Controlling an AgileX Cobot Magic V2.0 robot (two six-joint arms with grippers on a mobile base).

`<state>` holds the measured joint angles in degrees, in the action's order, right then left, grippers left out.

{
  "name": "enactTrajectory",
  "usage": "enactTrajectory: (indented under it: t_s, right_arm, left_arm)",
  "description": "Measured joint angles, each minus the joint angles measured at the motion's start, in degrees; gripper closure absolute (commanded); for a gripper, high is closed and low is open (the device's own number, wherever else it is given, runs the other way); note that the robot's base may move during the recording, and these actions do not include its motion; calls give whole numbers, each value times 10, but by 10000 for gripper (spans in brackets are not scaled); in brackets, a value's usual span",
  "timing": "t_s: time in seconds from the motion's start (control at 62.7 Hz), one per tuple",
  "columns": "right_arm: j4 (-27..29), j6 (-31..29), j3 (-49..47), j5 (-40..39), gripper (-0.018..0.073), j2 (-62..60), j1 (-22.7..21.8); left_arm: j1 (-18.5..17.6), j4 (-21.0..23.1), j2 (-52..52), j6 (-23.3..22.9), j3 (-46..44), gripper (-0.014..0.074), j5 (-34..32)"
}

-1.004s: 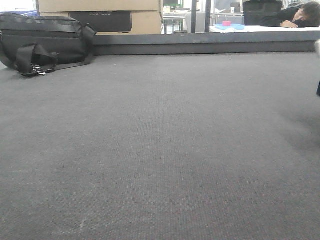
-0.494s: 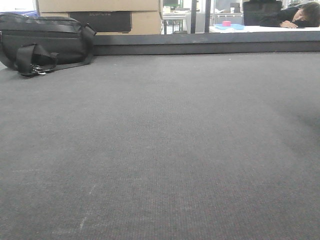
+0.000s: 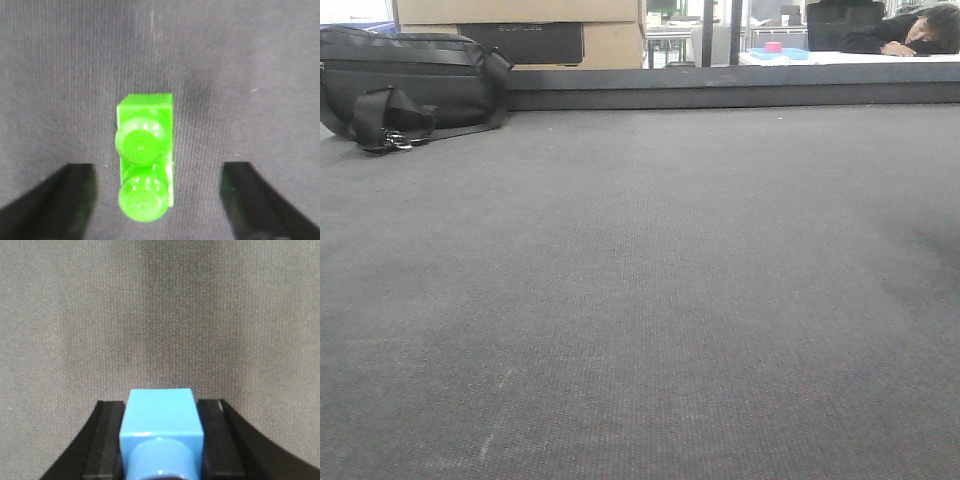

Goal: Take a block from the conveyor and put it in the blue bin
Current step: 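Lift both held bricks up off the conveyor surface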

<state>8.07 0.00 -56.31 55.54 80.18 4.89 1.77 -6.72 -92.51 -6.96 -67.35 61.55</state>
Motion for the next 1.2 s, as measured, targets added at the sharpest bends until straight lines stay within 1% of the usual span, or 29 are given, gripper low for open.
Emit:
enactTrajectory:
  t_s: [0.128, 0.207, 0.335, 0.462, 0.558, 0.654, 0.733, 0.749, 0.877, 0.973, 1.084, 1.196]
  right_arm:
    - [0, 0, 0, -2, 721, 0, 0]
    - [1, 0, 0, -5, 721, 0, 0]
    - [4, 0, 0, -10, 721, 0, 0]
    - [4, 0, 0, -11, 721, 0, 0]
    - [5, 0, 0, -11, 721, 0, 0]
    - [5, 0, 0, -11, 721, 0, 0]
    - [5, 0, 0, -11, 721, 0, 0]
    - [5, 0, 0, -11, 721, 0, 0]
    - [12, 0, 0, -11, 721, 0, 0]
    - [22, 0, 0, -9, 721, -4, 0]
    - [27, -10, 1, -18, 721, -23, 0]
    - [27, -30, 22, -74, 721, -52, 0]
  left_arm:
    - [0, 0, -4, -5, 44, 153, -51]
    - [0, 0, -13, -5, 57, 157, -72]
    - [1, 3, -33, -8, 55, 209, -96]
    - [6, 5, -49, -8, 47, 304, -91]
    - [7, 6, -55, -8, 46, 394, -88]
    - [9, 7, -56, -8, 43, 538, -83]
    - [9, 8, -56, -8, 37, 690, -77]
    - [9, 9, -56, -8, 36, 707, -74]
    - [9, 15, -48, -6, 19, 708, -63]
    - [1, 23, -21, 23, 11, 708, -59]
    - [-25, 38, 31, 74, 9, 708, -71]
    - [-62, 54, 89, 105, 27, 708, -114]
